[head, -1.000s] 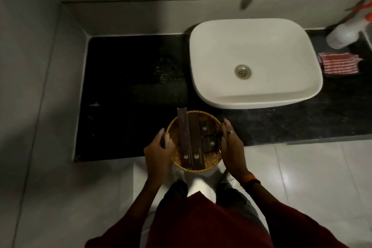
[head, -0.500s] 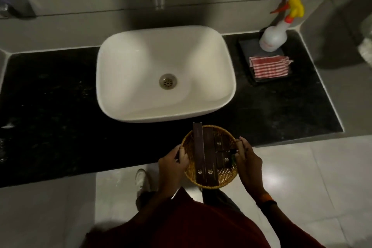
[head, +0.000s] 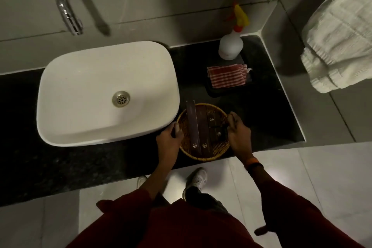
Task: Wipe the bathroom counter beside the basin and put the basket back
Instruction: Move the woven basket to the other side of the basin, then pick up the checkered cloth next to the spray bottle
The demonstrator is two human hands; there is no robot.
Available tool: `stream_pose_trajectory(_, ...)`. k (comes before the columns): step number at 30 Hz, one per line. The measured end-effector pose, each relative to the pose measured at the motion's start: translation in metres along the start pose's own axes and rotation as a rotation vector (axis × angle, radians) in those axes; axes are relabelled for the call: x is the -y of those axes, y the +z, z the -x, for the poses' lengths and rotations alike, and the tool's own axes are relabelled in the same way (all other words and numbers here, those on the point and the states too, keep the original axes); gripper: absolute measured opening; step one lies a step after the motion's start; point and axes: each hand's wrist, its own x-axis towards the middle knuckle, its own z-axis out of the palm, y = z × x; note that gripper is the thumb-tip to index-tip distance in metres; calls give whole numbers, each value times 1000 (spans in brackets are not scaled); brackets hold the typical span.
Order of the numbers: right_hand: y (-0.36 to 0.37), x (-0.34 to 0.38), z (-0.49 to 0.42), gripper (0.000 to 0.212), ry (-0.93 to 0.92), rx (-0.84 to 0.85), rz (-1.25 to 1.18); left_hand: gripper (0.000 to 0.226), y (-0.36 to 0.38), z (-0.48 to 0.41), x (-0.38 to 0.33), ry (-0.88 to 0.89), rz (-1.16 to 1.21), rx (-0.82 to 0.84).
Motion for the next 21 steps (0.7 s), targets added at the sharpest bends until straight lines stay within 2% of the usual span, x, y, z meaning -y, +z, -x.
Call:
stream_pose_trajectory(4,-4,-4,-17,43,-16,49,29,18,10,1,-12,-20,-1,-33)
stream_pose_trajectory(8,-10,-10,-20,61,4,70,23,54,11,27,-37,-75,16,-84)
stream_pose_trajectory(10,-18,-10,-29,59,-13,5,-65,69,15,47,-56,12,42,-67)
stream_pose_trajectory(11,-23,-8,-37,53,-22,-24,-97,70,18,53,-64,104,25,-64)
stream_pose_trajectory(13,-34,-1,-61,43,-4,-49,-134,60,28,47,-80,257,-5,-58)
stream_pose_trajectory(16,-45,16,-110,36,-29,-79,-63,42,54,-7,-119,223,9,11)
stream_pose_trajectory(19,-48,30,-161,36,-58,-80,93,24,89,-85,-148,239,-118,141)
stream_pose_trajectory(21,-46,33,-190,44,-20,-65,300,19,109,-129,-154,301,-221,200)
